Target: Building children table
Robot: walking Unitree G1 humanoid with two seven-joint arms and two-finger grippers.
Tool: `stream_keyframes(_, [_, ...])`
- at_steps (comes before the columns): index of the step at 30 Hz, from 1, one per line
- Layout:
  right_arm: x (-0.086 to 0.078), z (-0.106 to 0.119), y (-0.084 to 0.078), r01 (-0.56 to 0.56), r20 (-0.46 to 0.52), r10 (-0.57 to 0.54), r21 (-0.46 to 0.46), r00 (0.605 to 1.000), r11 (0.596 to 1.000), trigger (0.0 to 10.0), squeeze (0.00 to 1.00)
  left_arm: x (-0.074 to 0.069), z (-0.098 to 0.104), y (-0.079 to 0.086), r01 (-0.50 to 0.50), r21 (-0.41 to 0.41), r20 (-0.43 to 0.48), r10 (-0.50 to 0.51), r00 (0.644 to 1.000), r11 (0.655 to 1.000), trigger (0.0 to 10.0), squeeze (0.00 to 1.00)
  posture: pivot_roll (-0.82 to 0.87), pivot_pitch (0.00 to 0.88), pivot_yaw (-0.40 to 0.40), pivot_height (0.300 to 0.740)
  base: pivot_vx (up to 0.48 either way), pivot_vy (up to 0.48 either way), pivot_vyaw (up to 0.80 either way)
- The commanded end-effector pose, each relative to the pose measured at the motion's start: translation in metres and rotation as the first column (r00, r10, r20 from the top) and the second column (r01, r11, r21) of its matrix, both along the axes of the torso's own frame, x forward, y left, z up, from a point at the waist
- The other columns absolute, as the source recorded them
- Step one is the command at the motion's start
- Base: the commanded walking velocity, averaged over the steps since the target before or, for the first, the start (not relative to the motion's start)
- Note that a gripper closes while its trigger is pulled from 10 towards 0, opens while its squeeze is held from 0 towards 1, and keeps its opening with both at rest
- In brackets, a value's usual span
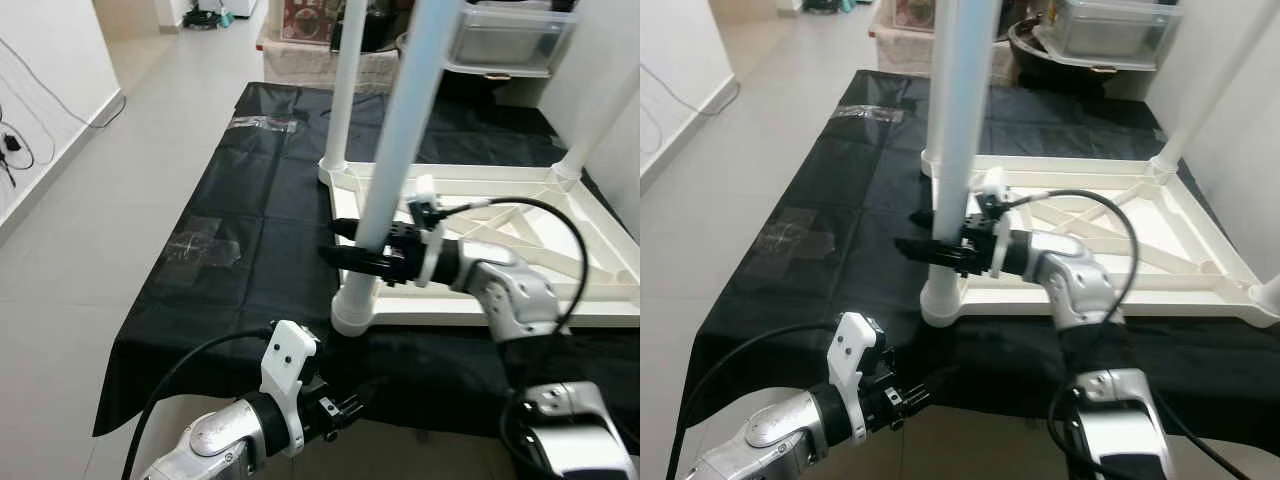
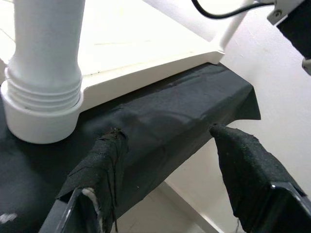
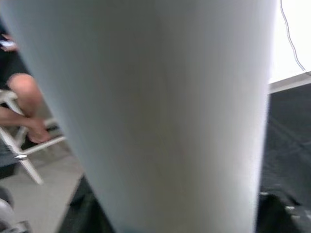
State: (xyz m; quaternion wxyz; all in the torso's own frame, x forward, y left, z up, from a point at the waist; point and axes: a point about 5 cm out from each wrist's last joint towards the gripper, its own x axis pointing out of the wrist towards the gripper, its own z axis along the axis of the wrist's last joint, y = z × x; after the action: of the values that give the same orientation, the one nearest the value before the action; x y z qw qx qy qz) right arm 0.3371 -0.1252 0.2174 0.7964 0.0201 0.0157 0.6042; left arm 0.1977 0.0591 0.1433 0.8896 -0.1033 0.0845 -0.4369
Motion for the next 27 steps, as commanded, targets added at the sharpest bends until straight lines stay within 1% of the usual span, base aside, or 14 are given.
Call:
stream_keyframes(1, [0.004,-0.007,0.01,0.061,0.012,-0.061,-0.024,0.998,0.998,0.0,0.0,-0.002,-0.002,-0.001,0.003,0.006,-0.003,-0.003,1.0,1.0,10.0,0.0,0.21,0.088,-0.122,0.74,0.0,0.0,0.0])
stream_keyframes(5, [0.015,-0.009,0.007,0.262,0.044,-0.261,-0.022,0.964,0.965,0.0,0.0,-0.003,-0.002,-0.001,0.004,0.006,-0.003,-0.004,1.0,1.0,10.0,0.0,0.21,0.082,-0.123,0.74,0.0,0.0,0.0])
stream_keyframes(6, [0.031,-0.008,-0.009,0.628,0.039,-0.628,0.021,0.777,0.778,0.0,0.0,-0.003,-0.003,-0.001,0.006,0.005,-0.005,-0.006,1.0,1.0,10.0,0.0,0.2,0.076,-0.119,0.74,0.0,0.0,0.0])
stream_keyframes(9, [0.032,-0.011,-0.021,0.804,0.007,-0.804,0.022,0.594,0.594,0.0,0.0,-0.003,-0.004,-0.002,0.009,0.005,-0.009,-0.009,1.0,1.0,10.0,0.0,0.19,0.071,-0.114,0.74,0.0,0.0,0.0])
stream_keyframes(13, [0.03,-0.013,-0.03,0.894,0.01,-0.895,0.026,0.447,0.447,0.0,0.0,-0.003,-0.005,-0.002,0.012,0.005,-0.01,-0.012,1.0,1.0,10.0,0.0,0.19,0.069,-0.109,0.74,0.0,0.0,0.0])
stream_keyframes(14, [0.019,-0.015,-0.036,0.963,-0.003,-0.964,0.032,0.267,0.267,0.0,0.0,-0.003,-0.005,-0.002,0.017,0.005,-0.012,-0.017,1.0,1.0,10.0,0.0,0.18,0.063,-0.101,0.74,0.0,0.0,0.0])
stream_keyframes(15, [0.019,-0.015,-0.036,0.963,-0.003,-0.964,0.032,0.267,0.267,0.0,0.0,-0.003,-0.005,-0.002,0.017,0.005,-0.012,-0.017,1.0,1.0,10.0,0.0,0.18,0.063,-0.101,0.74,0.0,0.0,0.0])
stream_keyframes(16, [0.006,-0.017,-0.036,0.994,-0.031,-0.994,0.035,0.101,0.1,0.0,0.0,-0.003,-0.006,-0.002,0.022,0.005,-0.012,-0.022,1.0,1.0,10.0,0.0,0.18,0.059,-0.101,0.74,0.0,0.0,0.0])
stream_keyframes(18, [0.006,-0.017,-0.036,0.994,-0.031,-0.994,0.035,0.101,0.1,0.0,0.0,-0.003,-0.006,-0.002,0.022,0.005,-0.012,-0.022,1.0,1.0,10.0,0.0,0.18,0.059,-0.101,0.74,0.0,0.0,0.0])
stream_keyframes(19, [-0.007,-0.018,-0.031,0.999,-0.059,-0.998,0.033,-0.014,-0.016,0.0,0.0,-0.003,-0.006,-0.003,0.026,0.006,-0.012,-0.026,1.0,1.0,10.0,0.0,0.19,0.054,-0.101,0.74,0.0,0.0,0.0])
stream_keyframes(24, [-0.018,-0.015,-0.008,0.996,-0.099,-0.993,0.054,-0.067,-0.072,0.9,0.0,-0.003,-0.006,-0.002,0.026,0.008,-0.011,-0.026,1.0,1.0,10.0,0.0,0.19,0.049,-0.104,0.74,0.0,0.0,0.0])
stream_keyframes(25, [-0.017,-0.012,0.008,0.995,-0.11,-0.994,0.102,0.007,-0.005,10.0,0.59,-0.003,-0.006,-0.002,0.024,0.008,-0.01,-0.024,1.0,1.0,10.0,0.0,0.19,0.045,-0.105,0.74,0.0,0.0,0.0])
stream_keyframes(26, [-0.017,-0.012,0.008,0.995,-0.11,-0.994,0.102,0.007,-0.005,10.0,0.59,-0.003,-0.006,-0.002,0.024,0.008,-0.01,-0.024,1.0,1.0,10.0,0.0,0.19,0.045,-0.105,0.74,0.0,0.0,0.0])
stream_keyframes(27, [-0.016,-0.01,0.021,0.986,-0.124,-0.987,0.144,0.1,0.082,10.0,1.0,-0.003,-0.007,-0.001,0.023,0.009,-0.01,-0.023,1.0,1.0,10.0,0.0,0.19,0.045,-0.106,0.74,0.0,0.0,0.0])
